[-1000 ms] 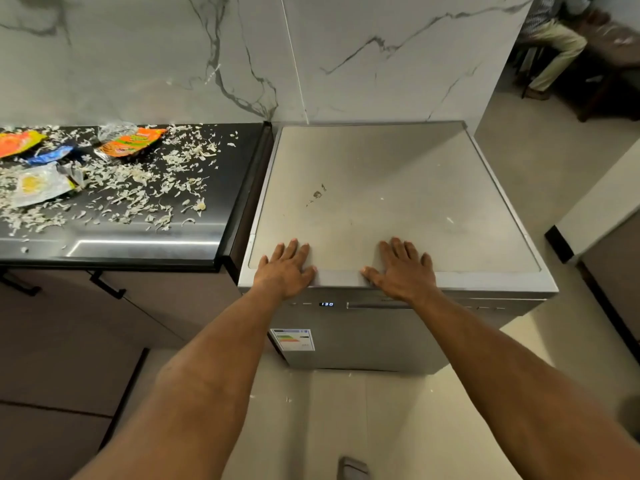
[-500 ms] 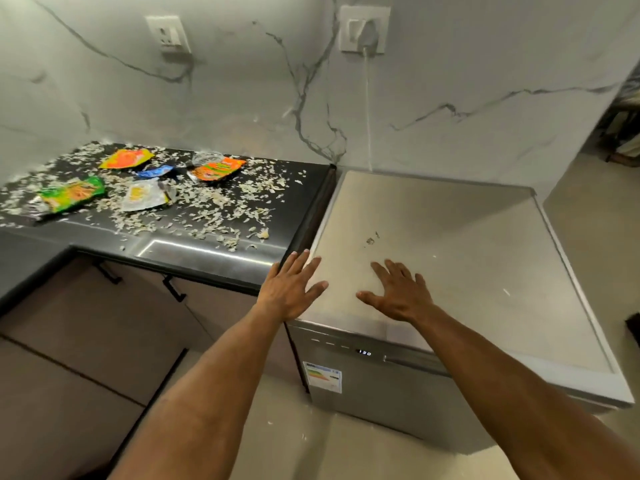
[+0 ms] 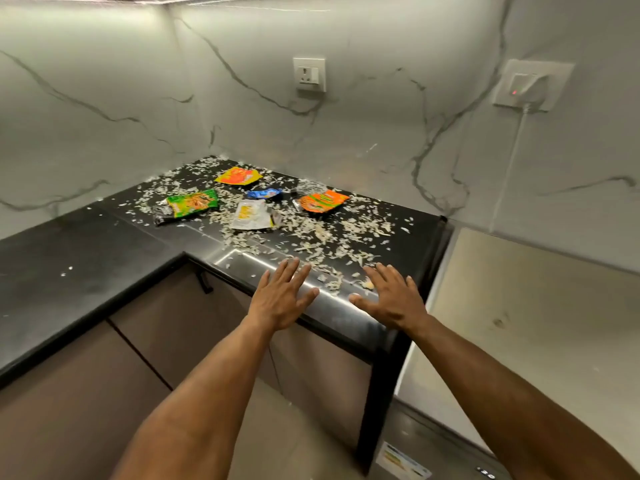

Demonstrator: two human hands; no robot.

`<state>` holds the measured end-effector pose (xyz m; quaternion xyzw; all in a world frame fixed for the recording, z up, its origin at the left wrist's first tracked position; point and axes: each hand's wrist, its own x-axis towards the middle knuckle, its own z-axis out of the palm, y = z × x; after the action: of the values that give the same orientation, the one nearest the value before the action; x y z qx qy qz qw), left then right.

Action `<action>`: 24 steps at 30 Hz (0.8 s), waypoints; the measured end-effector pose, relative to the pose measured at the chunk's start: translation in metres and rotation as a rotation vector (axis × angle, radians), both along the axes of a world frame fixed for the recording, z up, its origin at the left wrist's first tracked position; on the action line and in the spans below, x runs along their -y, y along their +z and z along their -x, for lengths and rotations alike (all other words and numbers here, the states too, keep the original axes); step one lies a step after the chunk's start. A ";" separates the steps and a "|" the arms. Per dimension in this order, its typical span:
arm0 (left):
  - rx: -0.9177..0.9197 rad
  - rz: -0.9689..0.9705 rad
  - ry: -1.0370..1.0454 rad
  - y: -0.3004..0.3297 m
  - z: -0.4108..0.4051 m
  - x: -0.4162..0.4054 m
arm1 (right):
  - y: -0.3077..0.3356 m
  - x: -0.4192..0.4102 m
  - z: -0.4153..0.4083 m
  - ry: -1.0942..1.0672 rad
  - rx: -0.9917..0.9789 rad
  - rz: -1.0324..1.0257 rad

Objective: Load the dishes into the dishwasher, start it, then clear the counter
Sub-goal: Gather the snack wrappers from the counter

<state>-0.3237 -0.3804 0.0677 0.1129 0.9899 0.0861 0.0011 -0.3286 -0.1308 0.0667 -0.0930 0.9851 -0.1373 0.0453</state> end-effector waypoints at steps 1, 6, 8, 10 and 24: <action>0.003 0.001 0.004 0.000 0.003 0.005 | 0.001 0.004 0.004 0.003 -0.007 -0.004; 0.035 0.044 0.012 -0.010 0.035 0.073 | -0.002 0.076 0.057 0.064 -0.007 -0.020; 0.052 0.029 0.047 -0.016 0.052 0.094 | -0.004 0.100 0.077 0.096 0.000 -0.044; 0.057 0.013 0.073 -0.021 0.066 0.109 | -0.007 0.119 0.097 0.130 0.011 -0.061; 0.160 0.020 0.193 -0.052 0.196 0.194 | -0.043 0.209 0.257 0.292 0.051 -0.031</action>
<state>-0.5193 -0.5741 0.0162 0.0099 0.9937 0.0845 0.0729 -0.5855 -0.3402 0.0233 -0.2312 0.9616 -0.1164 0.0911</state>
